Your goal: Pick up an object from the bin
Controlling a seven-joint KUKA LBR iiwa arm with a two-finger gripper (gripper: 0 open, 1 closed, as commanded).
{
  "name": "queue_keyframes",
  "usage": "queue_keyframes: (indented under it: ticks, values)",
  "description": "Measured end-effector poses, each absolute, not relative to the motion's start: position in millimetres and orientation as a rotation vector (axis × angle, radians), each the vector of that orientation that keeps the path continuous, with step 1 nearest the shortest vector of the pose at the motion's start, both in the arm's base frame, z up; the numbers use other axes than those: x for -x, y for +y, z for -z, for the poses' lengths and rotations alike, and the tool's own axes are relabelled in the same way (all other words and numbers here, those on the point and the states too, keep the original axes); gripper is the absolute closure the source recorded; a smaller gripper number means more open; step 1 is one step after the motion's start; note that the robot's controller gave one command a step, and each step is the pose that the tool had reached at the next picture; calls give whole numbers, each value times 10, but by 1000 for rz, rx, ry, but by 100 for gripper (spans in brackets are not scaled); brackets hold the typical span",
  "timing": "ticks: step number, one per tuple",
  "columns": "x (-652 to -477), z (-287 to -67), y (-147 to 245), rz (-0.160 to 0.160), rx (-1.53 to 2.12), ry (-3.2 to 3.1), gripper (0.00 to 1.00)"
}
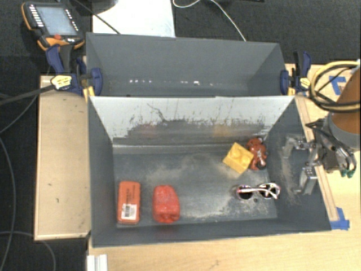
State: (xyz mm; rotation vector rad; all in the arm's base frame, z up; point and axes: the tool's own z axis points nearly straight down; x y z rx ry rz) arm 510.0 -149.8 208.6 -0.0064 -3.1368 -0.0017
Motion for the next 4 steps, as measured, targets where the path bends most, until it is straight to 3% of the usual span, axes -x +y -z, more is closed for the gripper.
queue_keyframes:
  ticks: [1, 2, 3, 4]
  values:
    - [-5119, -2129, -1491, -1, -4, -3145, 0]
    - [-4976, -1228, -860, 7, 131, -3129, 0]
    - [-5396, -1358, -693, 2, 193, -3145, 0]
    - [-4966, -775, -544, 5, 484, -3093, 0]
